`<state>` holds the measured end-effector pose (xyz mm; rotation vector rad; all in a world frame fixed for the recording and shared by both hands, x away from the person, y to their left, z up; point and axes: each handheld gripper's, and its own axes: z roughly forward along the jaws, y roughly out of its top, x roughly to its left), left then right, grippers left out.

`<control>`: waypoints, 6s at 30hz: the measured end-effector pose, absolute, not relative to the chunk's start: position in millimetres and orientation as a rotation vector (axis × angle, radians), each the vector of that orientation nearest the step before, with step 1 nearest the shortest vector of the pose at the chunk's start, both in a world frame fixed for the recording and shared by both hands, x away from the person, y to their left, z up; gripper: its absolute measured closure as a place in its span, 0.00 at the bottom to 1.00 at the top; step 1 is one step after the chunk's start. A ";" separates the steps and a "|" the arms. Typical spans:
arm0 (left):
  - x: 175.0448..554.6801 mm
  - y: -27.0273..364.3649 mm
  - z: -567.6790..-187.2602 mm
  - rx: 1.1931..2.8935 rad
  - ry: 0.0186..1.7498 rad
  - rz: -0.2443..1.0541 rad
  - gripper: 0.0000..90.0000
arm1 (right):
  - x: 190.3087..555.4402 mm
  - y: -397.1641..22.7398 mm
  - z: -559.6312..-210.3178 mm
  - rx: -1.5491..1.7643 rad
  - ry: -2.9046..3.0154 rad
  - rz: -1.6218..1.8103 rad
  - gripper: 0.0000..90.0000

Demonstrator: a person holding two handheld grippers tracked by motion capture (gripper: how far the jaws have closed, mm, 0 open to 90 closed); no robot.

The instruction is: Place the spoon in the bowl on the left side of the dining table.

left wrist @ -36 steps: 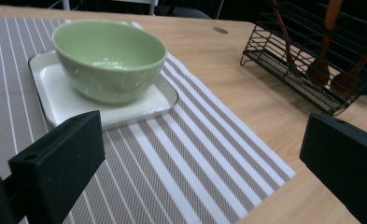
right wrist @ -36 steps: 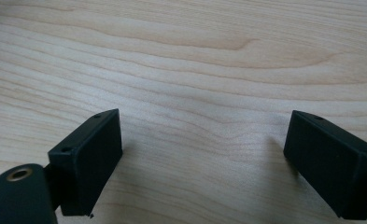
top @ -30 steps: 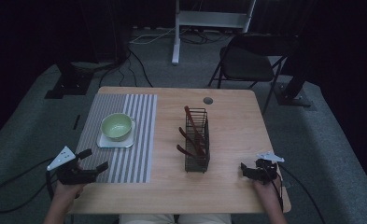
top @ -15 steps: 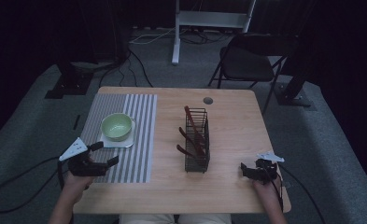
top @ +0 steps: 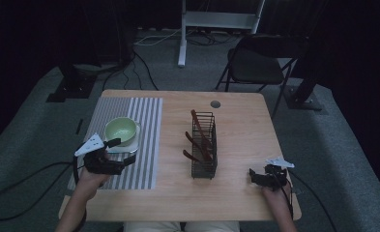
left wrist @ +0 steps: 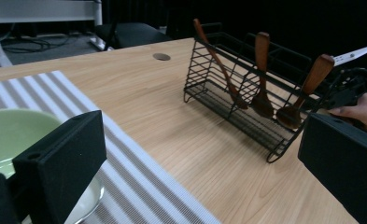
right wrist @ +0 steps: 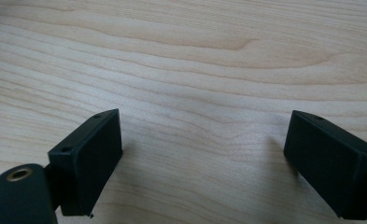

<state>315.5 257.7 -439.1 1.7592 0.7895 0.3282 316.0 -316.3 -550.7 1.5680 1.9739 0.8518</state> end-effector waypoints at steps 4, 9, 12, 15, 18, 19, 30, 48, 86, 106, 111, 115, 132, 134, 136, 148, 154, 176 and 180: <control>319.7 247.2 -432.4 1.761 0.759 0.321 0.01 | 316.2 -316.2 -550.7 1.568 1.974 0.853 0.12; 326.8 235.9 -425.4 1.770 0.725 0.319 0.01 | 316.4 -316.0 -550.7 1.569 1.974 0.853 0.12; 331.3 226.9 -421.6 1.785 0.704 0.305 0.01 | 316.3 -316.0 -550.7 1.569 1.974 0.853 0.12; 335.5 216.0 -418.3 1.794 0.679 0.298 0.01 | 316.4 -316.0 -550.7 1.569 1.974 0.853 0.12; 340.1 205.3 -415.5 1.808 0.651 0.285 0.01 | 316.4 -316.0 -550.7 1.569 1.974 0.854 0.12; 341.4 201.9 -414.6 1.809 0.648 0.287 0.01 | 316.4 -316.0 -550.7 1.569 1.974 0.854 0.12; 358.2 166.8 -410.6 1.831 0.587 0.232 0.04 | 316.5 -316.1 -550.7 1.566 1.974 0.854 0.12; 382.3 122.7 -419.6 1.861 0.556 0.172 0.17 | 316.4 -316.1 -550.7 1.567 1.974 0.854 0.12; 388.6 95.1 -431.3 1.837 0.524 0.088 0.88 | 316.2 -315.6 -550.6 1.564 1.981 0.857 0.12; 382.8 95.6 -402.8 1.787 0.490 0.166 0.93 | 316.3 -315.6 -550.6 1.563 1.980 0.857 0.12; 382.8 99.8 -393.5 1.777 0.493 0.204 0.93 | 316.3 -315.6 -550.6 1.564 1.980 0.857 0.12; 383.1 104.3 -386.1 1.757 0.496 0.215 0.93 | 316.2 -315.6 -550.5 1.565 1.980 0.858 0.12; 373.9 112.6 -352.6 1.699 0.454 0.252 0.93 | 316.2 -315.6 -550.4 1.565 1.981 0.856 0.12; 371.8 114.3 -348.3 1.692 0.450 0.262 0.93 | 316.2 -315.6 -550.5 1.565 1.981 0.857 0.12; 371.2 115.3 -345.9 1.687 0.445 0.256 0.93 | 316.2 -315.6 -550.5 1.565 1.981 0.857 0.12; 354.1 130.7 -307.6 1.656 0.411 0.328 0.93 | 316.2 -315.6 -550.5 1.565 1.981 0.856 0.12; 351.1 145.4 -296.4 1.627 0.429 0.379 0.93 | 316.2 -315.6 -550.5 1.564 1.981 0.856 0.12; 347.9 211.2 -294.6 1.496 0.566 0.506 0.93 | 316.2 -315.6 -550.5 1.565 1.981 0.856 0.12; 344.3 225.5 -299.5 1.472 0.607 0.551 0.93 | 316.2 -315.6 -550.5 1.565 1.981 0.856 0.12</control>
